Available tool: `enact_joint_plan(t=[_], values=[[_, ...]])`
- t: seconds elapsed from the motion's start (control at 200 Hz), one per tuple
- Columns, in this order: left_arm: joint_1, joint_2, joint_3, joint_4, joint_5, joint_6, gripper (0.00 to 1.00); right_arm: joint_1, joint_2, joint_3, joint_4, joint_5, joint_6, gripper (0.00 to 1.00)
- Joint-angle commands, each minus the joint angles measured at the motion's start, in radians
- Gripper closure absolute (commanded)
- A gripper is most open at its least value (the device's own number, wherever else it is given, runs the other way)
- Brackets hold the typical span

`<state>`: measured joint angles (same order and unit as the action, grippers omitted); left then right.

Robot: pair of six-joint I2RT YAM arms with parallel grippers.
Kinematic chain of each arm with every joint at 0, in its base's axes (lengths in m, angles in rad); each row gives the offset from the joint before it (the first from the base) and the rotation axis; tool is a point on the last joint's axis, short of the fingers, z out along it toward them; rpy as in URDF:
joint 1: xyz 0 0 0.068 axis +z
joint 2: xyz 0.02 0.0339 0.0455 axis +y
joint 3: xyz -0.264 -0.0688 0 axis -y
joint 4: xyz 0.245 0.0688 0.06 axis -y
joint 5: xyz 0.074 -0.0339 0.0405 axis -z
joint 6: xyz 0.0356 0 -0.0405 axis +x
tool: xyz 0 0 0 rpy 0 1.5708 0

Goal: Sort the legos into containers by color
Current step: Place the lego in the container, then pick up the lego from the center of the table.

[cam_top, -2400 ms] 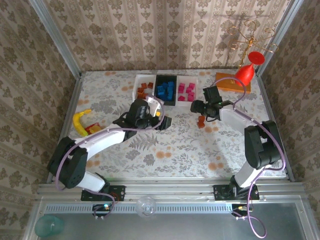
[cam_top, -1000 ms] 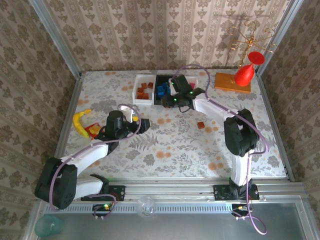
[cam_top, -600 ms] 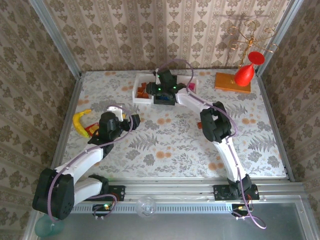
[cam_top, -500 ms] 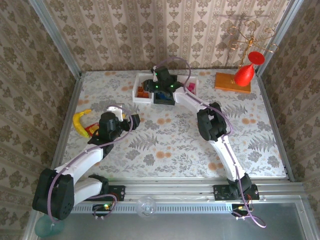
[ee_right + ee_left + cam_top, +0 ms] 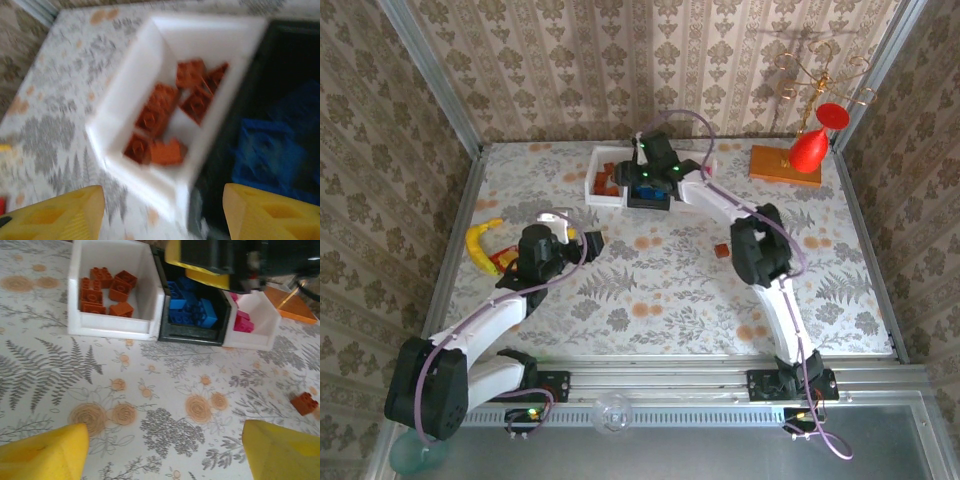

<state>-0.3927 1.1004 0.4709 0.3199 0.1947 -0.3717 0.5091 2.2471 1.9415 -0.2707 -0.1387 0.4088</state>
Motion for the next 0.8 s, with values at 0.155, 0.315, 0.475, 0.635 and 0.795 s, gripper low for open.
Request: enact_joint_plan(t=[0.155,0.315,0.475,0.635,0.795], values=[[-0.102,0.073,0.052,0.040,0.102,0.060,0.19,-0.034,-0.492,-0.539,-0.009,0.159,-0.099,0.29],[-0.149,0.105,0.075,0.034,0.100,0.077,0.20,-0.069,-0.631,-0.707,-0.128,0.259,-0.118,0.25],[-0.171,0.123,0.081,0.030,0.086,0.083,0.20,-0.121,-0.718,-0.824,-0.197,0.295,-0.097,0.23],[-0.198,0.136,0.089,0.024,0.068,0.081,0.20,-0.145,-0.760,-0.861,-0.249,0.275,-0.069,0.22],[-0.213,0.130,0.097,-0.006,0.043,0.096,0.21,-0.145,-0.796,-0.890,-0.256,0.206,-0.011,0.21]])
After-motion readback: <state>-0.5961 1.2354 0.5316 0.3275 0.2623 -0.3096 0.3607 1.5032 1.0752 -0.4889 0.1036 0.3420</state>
